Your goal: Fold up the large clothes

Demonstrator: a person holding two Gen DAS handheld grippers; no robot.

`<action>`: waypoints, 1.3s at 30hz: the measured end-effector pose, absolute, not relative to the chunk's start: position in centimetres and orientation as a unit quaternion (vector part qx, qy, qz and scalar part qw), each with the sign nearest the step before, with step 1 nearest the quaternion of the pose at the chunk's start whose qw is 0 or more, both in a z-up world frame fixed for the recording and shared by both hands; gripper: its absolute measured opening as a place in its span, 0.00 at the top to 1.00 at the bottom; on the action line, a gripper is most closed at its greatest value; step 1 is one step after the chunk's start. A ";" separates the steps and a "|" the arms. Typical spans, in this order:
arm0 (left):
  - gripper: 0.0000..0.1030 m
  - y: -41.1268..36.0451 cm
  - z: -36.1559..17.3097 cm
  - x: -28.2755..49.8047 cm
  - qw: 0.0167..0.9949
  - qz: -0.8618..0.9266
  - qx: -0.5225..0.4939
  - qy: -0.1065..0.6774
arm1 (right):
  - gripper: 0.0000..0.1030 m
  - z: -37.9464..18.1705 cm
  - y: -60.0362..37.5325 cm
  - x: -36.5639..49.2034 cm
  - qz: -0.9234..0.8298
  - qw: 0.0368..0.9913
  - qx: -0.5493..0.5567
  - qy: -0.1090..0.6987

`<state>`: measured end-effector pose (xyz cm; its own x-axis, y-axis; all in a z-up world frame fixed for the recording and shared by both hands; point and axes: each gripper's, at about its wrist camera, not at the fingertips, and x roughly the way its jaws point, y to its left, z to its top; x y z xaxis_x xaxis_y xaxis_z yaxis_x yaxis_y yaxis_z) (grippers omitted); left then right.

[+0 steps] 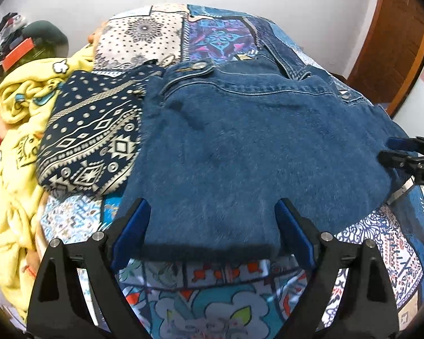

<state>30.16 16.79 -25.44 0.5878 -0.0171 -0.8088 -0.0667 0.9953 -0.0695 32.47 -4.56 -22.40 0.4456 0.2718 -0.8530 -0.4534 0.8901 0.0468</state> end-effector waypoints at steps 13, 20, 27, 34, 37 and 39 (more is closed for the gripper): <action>0.09 20.9 -25.5 27.6 0.880 0.082 -0.080 0.461 | 0.25 -21.8 -12.7 31.1 0.103 0.871 -0.091 0.472; 0.09 23.1 -26.3 26.0 0.867 0.115 -0.113 0.472 | 0.19 -22.6 -15.2 30.4 0.092 0.870 -0.020 0.484; 0.09 23.5 -24.0 24.2 0.876 0.085 -0.167 0.445 | 0.19 -21.1 -14.4 30.4 0.094 0.872 -0.018 0.479; 0.09 21.4 -24.3 25.0 0.857 -0.018 -0.285 0.428 | 0.19 -19.9 -10.9 30.3 0.138 0.880 -0.033 0.454; 0.09 20.4 -25.7 26.1 0.841 -0.035 -0.310 0.441 | 0.19 -20.7 -8.8 30.2 0.159 0.873 -0.051 0.458; 0.09 20.2 -26.6 26.7 0.828 -0.049 -0.334 0.448 | 0.19 -21.5 -7.4 30.2 0.170 0.867 -0.068 0.464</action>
